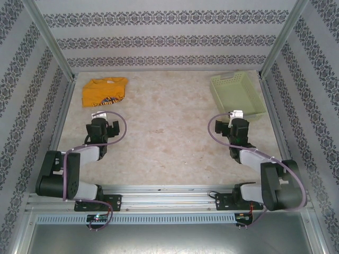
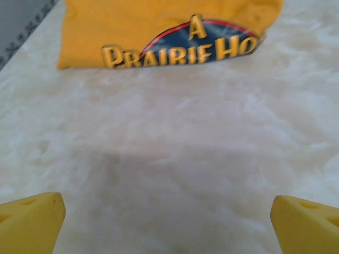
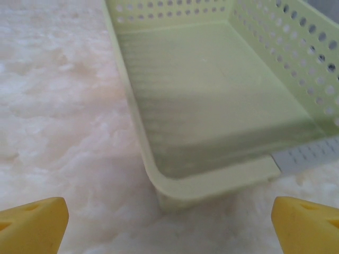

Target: Fold the inside-out t-shirt

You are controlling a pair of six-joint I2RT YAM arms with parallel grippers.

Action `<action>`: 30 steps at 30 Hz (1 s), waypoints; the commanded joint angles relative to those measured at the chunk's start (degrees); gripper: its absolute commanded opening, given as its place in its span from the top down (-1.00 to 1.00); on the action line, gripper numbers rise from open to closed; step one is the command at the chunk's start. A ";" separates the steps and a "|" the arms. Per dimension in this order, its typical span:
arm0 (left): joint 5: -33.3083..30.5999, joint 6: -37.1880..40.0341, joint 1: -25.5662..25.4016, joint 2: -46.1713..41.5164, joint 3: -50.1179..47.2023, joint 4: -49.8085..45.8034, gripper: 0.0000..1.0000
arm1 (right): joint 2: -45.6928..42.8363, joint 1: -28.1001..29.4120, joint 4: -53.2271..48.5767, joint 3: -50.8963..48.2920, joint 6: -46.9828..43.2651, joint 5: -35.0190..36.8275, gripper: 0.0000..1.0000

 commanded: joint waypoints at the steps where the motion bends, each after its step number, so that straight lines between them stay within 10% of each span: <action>1: 4.53 4.16 -0.19 3.08 0.48 11.64 -1.00 | 1.73 -2.32 13.28 -1.06 -2.65 -7.21 -0.96; 4: 7.76 5.31 0.72 10.90 -2.96 26.51 -1.00 | 4.13 -2.69 19.60 -3.58 -4.83 -14.95 -0.96; 30: 1.93 2.14 1.28 9.80 -3.24 25.24 -1.00 | 12.23 -2.83 20.06 0.94 -0.46 -2.70 -0.96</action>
